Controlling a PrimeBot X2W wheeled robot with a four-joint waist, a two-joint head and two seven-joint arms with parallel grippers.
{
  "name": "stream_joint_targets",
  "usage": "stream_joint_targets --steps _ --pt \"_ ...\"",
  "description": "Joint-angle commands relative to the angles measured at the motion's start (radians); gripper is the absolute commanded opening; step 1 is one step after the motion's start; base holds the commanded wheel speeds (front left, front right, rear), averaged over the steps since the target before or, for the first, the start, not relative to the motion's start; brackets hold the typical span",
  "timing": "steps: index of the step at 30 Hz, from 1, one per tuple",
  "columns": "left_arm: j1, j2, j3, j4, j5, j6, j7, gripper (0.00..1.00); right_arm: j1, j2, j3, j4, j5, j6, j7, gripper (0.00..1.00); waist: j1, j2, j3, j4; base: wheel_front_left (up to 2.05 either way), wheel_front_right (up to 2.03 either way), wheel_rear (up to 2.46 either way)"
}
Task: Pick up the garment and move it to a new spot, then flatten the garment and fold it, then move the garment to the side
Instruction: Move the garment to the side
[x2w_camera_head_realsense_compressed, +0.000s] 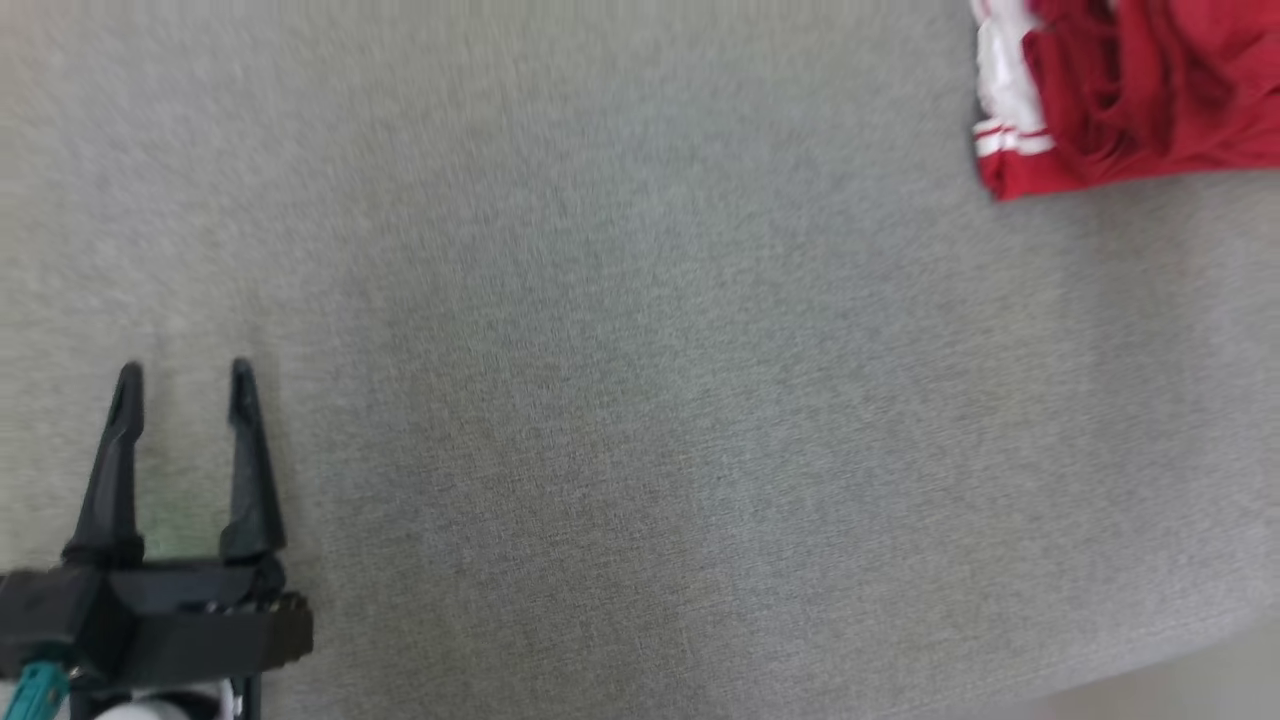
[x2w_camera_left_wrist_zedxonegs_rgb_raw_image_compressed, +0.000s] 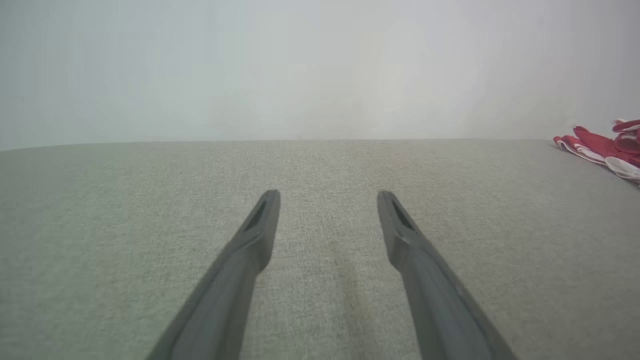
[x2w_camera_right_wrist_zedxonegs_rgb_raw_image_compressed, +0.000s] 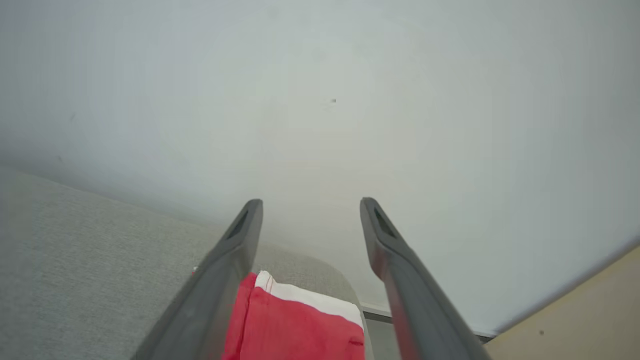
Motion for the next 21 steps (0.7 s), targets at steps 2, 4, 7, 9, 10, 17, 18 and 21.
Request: stream_joint_targets --steps 2,4,7,9,10,17,18,21 --pt "0.045 -0.01 0.023 0.007 -0.013 0.009 0.0 1.0 0.105 0.039 -0.065 -0.081 -0.027 -0.003 -0.004 1.0 0.0001 0.0 -0.122 0.009 0.0 0.0 0.0" --pt "0.073 -0.016 0.039 0.013 -0.017 0.011 0.0 1.0 0.185 0.071 -0.121 -0.134 -0.043 -0.003 -0.004 1.0 0.0001 0.0 -0.159 0.009 0.0 0.0 0.0" --pt "0.11 -0.024 0.054 0.022 -0.025 0.012 0.0 1.0 0.302 0.124 -0.197 -0.205 -0.071 -0.003 -0.004 1.0 0.0001 0.0 -0.208 0.013 0.0 0.0 0.0" --pt "0.136 -0.028 0.06 0.032 -0.027 0.009 0.0 1.0 0.381 0.162 -0.24 -0.246 -0.09 -0.003 -0.004 1.0 0.0001 0.0 -0.237 0.018 0.0 0.0 0.0" --pt "0.146 -0.03 0.059 0.04 -0.027 0.007 0.0 1.0 0.421 0.178 -0.262 -0.263 -0.103 -0.003 -0.004 1.0 0.0001 0.0 -0.251 0.022 0.0 0.0 0.0" --pt "0.183 -0.041 0.051 0.094 -0.028 0.004 0.0 1.0 0.681 0.285 -0.382 -0.376 -0.142 -0.003 -0.004 1.0 0.0001 0.0 -0.331 0.067 0.0 0.0 0.0" --pt "0.185 -0.041 0.048 0.101 -0.028 0.002 0.0 1.0 0.718 0.298 -0.396 -0.389 -0.145 -0.003 -0.004 1.0 0.0001 0.0 -0.341 0.076 0.0 0.0 0.0" --pt "0.191 -0.044 0.044 0.12 -0.025 -0.004 0.0 1.0 0.82 0.333 -0.426 -0.427 -0.156 -0.003 -0.004 1.0 0.0001 0.0 -0.366 0.1 0.0 0.0 0.0"
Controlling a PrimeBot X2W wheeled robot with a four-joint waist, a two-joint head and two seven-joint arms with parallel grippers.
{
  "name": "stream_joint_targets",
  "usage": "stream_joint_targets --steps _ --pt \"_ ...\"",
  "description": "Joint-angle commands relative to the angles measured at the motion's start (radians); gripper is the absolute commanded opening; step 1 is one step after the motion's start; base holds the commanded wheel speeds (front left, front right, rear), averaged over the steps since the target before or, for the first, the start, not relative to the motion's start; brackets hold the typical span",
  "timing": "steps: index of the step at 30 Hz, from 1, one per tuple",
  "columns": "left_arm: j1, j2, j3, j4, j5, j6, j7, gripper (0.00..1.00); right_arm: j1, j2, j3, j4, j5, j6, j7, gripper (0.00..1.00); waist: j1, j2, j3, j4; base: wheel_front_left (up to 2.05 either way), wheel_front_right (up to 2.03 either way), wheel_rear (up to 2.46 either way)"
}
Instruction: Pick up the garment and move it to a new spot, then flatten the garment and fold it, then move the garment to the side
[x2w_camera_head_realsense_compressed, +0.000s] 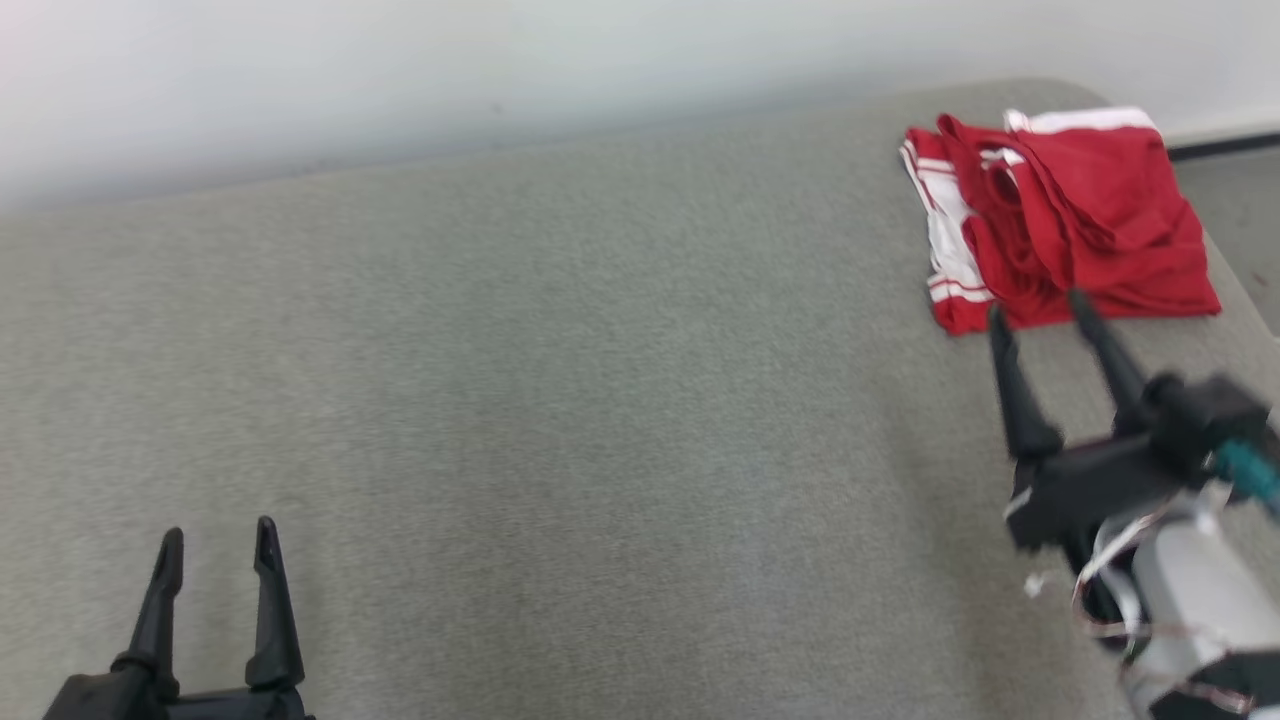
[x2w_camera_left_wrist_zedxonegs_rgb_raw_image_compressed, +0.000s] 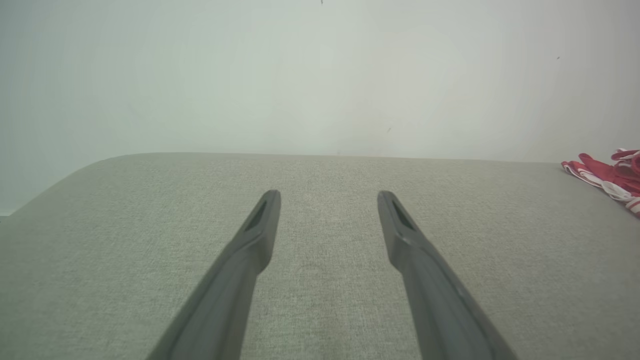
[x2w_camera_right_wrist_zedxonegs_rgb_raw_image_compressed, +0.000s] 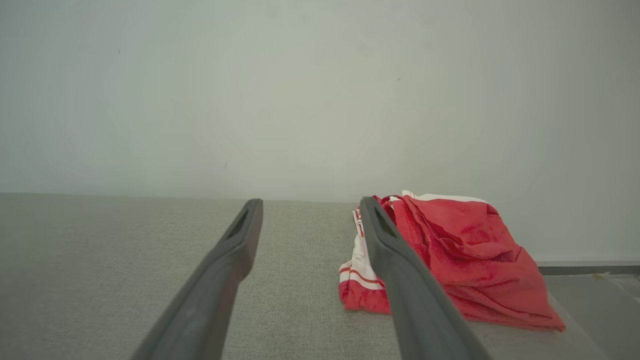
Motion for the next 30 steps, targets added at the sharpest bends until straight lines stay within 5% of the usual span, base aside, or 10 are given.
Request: stream_joint_targets --steps 1,16,30 --pt "0.018 -0.002 0.0 0.011 0.003 -0.005 0.0 1.0 0.061 0.022 -0.011 -0.022 -0.018 -0.003 -0.004 1.0 0.0004 0.0001 -0.057 0.056 0.0 0.0 0.0" --pt "0.035 -0.005 -0.012 0.07 0.01 -0.027 0.0 1.0 0.37 0.166 -0.134 -0.154 -0.096 -0.003 -0.004 1.0 0.0004 0.0001 -0.122 0.141 0.0 0.0 0.0" --pt "0.055 -0.007 -0.022 0.075 0.0 -0.041 0.0 1.0 0.493 0.236 -0.174 -0.262 -0.166 -0.003 0.002 1.0 0.0004 0.0001 -0.175 0.151 0.0 0.0 0.0"
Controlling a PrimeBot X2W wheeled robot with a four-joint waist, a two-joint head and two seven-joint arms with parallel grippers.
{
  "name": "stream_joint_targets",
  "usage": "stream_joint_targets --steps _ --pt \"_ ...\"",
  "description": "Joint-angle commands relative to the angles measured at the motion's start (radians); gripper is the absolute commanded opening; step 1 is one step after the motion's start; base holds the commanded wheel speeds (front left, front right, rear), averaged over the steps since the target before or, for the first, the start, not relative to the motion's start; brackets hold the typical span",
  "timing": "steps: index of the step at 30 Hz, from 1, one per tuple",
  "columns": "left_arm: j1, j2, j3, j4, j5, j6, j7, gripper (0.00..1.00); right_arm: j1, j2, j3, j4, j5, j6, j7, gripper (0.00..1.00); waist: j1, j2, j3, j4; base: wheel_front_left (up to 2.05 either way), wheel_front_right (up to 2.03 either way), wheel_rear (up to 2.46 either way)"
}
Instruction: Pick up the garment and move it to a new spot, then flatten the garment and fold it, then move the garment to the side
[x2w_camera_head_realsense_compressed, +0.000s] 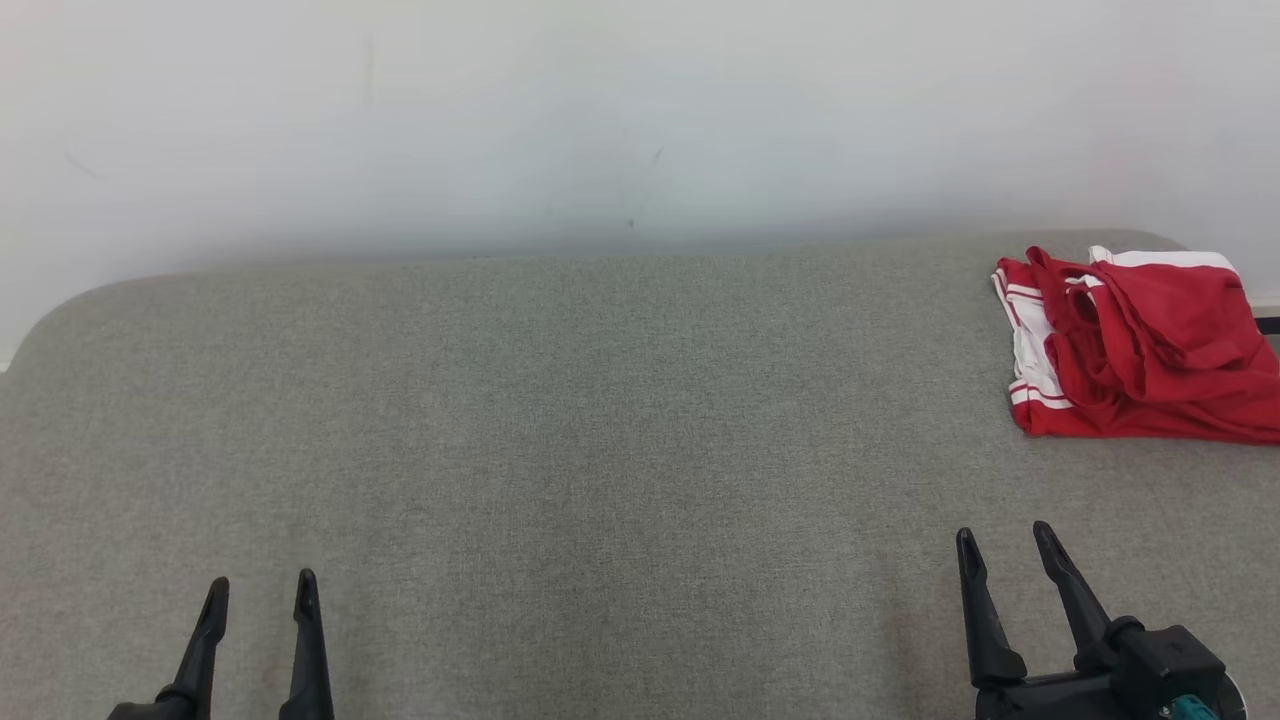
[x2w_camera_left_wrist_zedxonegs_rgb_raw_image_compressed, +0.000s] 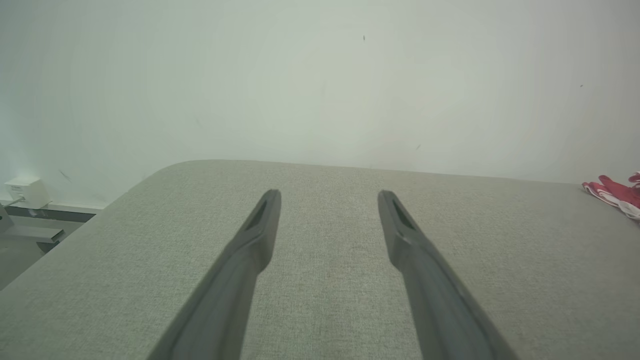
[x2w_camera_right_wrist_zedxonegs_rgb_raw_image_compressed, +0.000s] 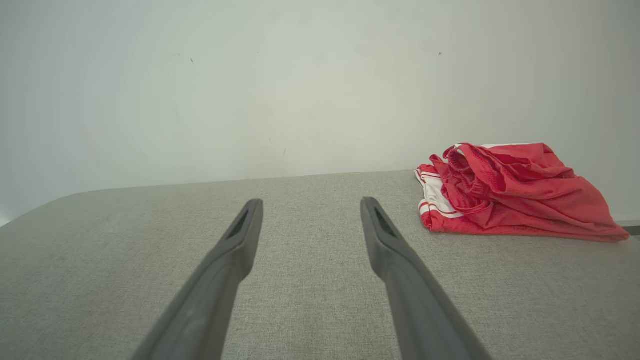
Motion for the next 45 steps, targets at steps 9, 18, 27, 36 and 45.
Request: stream_joint_targets --steps 9,18,27,36,45 --pt "0.014 -0.001 -0.001 -0.009 0.0 -0.007 0.0 1.0 0.027 0.016 -0.014 -0.03 -0.017 -0.003 0.019 1.0 0.0001 0.0001 -0.009 -0.006 0.0 0.0 0.0" --pt "0.014 -0.008 -0.002 0.042 -0.012 -0.007 0.007 0.0 0.04 0.017 -0.01 0.013 -0.001 0.0 0.025 0.0 0.0001 0.0 -0.012 -0.008 0.0 0.0 0.0" --pt "-0.011 -0.007 0.003 0.06 -0.175 -0.011 0.053 0.0 0.023 0.018 -0.023 0.018 0.16 0.0 0.06 0.0 0.0001 0.0 -0.011 -0.007 0.0 0.0 0.0" --pt "-0.028 -0.006 -0.001 0.068 -0.342 -0.014 0.09 0.0 0.005 0.02 -0.037 0.025 0.321 0.0 0.096 0.0 0.0001 0.0 -0.01 -0.007 0.0 0.0 0.0" --pt "-0.047 -0.006 -0.001 0.079 -0.493 -0.018 0.127 0.0 -0.011 0.022 -0.051 0.03 0.467 0.0 0.13 0.0 0.0001 0.0 -0.009 -0.006 0.0 0.0 0.0"
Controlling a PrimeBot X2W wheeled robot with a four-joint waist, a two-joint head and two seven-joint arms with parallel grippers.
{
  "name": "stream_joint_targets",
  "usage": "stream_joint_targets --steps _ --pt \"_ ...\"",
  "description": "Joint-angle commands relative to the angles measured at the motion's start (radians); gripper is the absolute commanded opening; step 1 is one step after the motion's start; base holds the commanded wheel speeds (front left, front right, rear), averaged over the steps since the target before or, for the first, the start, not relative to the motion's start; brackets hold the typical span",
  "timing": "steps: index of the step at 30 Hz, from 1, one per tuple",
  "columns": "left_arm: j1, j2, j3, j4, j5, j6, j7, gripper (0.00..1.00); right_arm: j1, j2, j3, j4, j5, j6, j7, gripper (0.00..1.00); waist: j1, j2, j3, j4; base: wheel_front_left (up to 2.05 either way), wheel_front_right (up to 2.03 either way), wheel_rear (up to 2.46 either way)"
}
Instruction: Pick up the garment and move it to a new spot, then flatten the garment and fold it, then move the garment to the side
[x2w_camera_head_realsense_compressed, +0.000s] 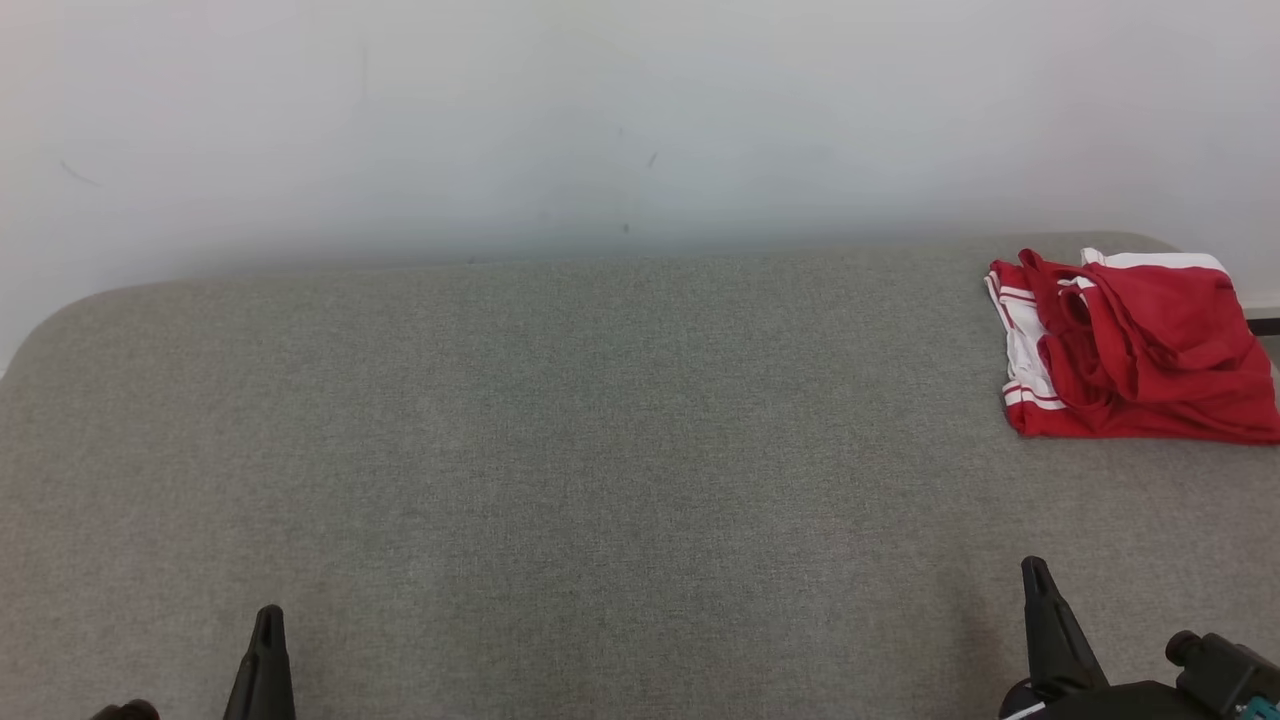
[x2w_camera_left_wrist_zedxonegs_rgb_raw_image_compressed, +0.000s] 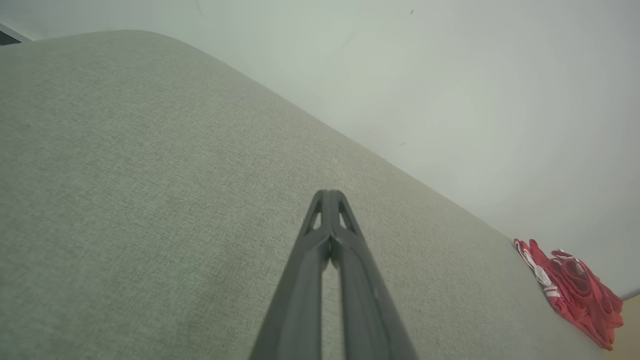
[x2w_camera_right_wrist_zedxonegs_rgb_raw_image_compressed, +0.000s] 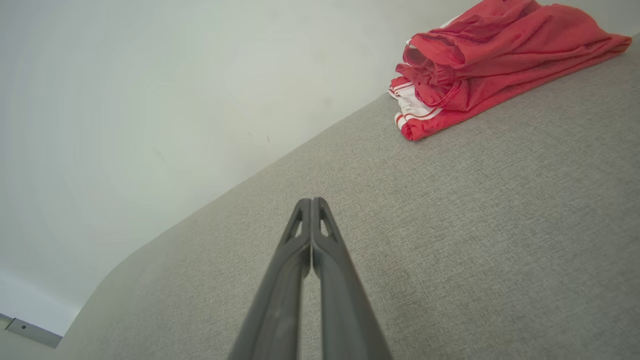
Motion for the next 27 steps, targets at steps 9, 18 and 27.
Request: stream_joint_targets --steps 9,18,27 --pt "-0.047 0.006 0.001 0.001 -0.171 -0.006 0.039 0.0 -0.041 0.003 -0.02 -0.006 0.161 -0.001 0.036 0.0 -0.0001 0.0 0.001 0.0 0.0 0.0 0.0" --pt "-0.062 0.006 0.001 0.011 -0.294 -0.009 0.07 0.0 -0.053 0.005 -0.032 -0.001 0.279 -0.001 0.064 0.0 -0.0001 0.0 0.002 0.001 0.0 0.0 0.0" --pt "-0.074 0.007 0.002 0.02 -0.395 -0.011 0.096 0.0 -0.065 0.008 -0.042 0.003 0.375 -0.001 0.088 0.0 -0.0001 0.0 0.003 0.001 0.0 0.0 0.0"
